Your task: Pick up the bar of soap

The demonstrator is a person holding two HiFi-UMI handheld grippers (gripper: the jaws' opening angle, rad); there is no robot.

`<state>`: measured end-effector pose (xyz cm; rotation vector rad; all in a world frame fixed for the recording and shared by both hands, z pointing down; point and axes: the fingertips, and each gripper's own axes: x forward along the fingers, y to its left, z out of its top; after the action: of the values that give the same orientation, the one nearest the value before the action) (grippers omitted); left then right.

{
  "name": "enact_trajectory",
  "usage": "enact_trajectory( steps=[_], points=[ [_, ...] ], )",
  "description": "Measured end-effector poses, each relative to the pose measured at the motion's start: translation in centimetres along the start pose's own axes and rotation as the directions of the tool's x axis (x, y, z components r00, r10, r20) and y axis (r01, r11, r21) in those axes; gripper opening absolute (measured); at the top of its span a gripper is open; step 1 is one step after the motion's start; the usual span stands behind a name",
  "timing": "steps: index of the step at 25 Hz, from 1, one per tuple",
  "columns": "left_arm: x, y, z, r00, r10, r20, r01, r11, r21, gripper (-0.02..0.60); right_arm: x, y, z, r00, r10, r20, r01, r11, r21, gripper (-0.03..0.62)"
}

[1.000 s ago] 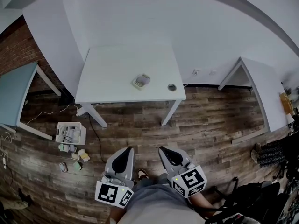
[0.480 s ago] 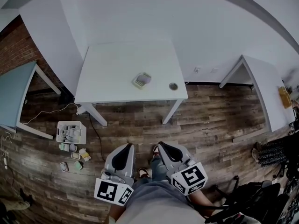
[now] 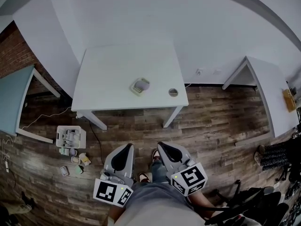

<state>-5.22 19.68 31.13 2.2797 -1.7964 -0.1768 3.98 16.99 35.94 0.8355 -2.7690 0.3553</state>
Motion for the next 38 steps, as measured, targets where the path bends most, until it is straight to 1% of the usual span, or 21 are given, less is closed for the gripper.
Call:
enact_trajectory(
  steps=[10, 17, 22, 26, 30, 38],
  points=[
    [8.1, 0.7, 0.3, 1.000, 0.010, -0.010, -0.010, 1.000, 0.002, -0.002, 3.5, -6.8, 1.6, 1.000, 0.028, -0.004, -0.028, 1.000, 0.012, 0.003],
    [13.6, 2.0, 0.5, 0.998, 0.055, -0.020, -0.054, 0.998, 0.029, -0.002, 6.0, -11.8, 2.8, 0.999, 0.048, 0.010, -0.048, 0.999, 0.018, 0.003],
    [16.5, 2.6, 0.4, 0.995, 0.090, -0.031, -0.088, 0.995, 0.055, -0.002, 7.5, -14.5, 3.3, 0.997, 0.075, 0.016, -0.075, 0.997, 0.023, 0.003],
    [17.7, 4.0, 0.5, 0.991, 0.126, -0.044, -0.123, 0.991, 0.057, -0.002, 8.5, -15.7, 4.2, 0.996, 0.090, 0.026, -0.091, 0.995, 0.031, 0.003],
    [19.0, 4.3, 0.4, 0.989, 0.139, -0.054, -0.135, 0.988, 0.071, -0.002, 8.9, -16.8, 5.1, 0.994, 0.095, 0.057, -0.098, 0.994, 0.052, 0.003],
    [21.1, 7.1, -1.5, 0.986, 0.134, -0.098, -0.129, 0.990, 0.058, -0.002, 12.1, -17.0, 4.4, 0.994, 0.107, 0.019, -0.108, 0.993, 0.051, 0.003]
  ],
)
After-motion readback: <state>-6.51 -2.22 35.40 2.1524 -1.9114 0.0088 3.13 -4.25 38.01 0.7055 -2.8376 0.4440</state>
